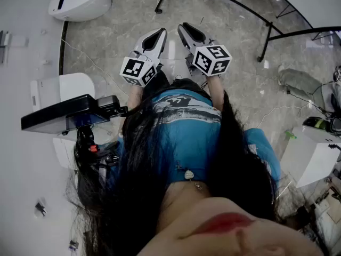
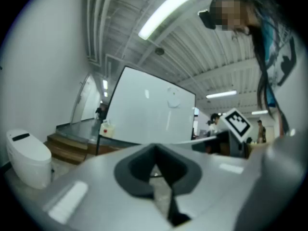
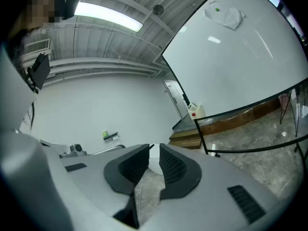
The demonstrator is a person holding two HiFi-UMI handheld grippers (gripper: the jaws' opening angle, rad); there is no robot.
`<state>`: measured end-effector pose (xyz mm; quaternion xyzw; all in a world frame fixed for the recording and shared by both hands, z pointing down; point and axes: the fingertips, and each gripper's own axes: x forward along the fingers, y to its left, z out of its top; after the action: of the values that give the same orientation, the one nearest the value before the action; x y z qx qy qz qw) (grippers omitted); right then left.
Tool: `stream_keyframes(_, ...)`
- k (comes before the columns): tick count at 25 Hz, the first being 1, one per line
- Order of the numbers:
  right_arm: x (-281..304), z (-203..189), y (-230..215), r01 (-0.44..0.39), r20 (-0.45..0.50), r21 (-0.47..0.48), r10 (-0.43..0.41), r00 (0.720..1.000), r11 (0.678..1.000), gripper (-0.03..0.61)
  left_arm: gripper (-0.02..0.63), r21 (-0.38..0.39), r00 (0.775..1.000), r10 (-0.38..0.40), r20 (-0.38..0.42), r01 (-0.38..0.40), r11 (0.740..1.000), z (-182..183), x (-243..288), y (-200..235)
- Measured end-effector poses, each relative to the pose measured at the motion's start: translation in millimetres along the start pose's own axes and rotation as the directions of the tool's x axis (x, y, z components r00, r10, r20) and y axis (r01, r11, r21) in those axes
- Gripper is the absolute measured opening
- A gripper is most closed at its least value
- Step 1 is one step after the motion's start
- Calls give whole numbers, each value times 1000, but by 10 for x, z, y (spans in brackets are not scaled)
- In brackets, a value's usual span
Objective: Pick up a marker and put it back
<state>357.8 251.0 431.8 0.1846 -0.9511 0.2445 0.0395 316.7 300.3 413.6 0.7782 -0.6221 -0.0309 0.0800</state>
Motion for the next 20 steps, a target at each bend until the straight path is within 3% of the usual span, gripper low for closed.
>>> stream_keyframes(11, 62, 37, -34, -5, 3, -21, 5, 1000, 1000, 71, 2, 12, 1000, 2, 6, -2, 1000, 58, 49, 63)
stream_keyframes(20, 1346, 260, -424, 19, -33, -24, -20, 999, 1000, 72, 2, -23, 1000, -24, -3, 24, 999, 88, 703, 1313)
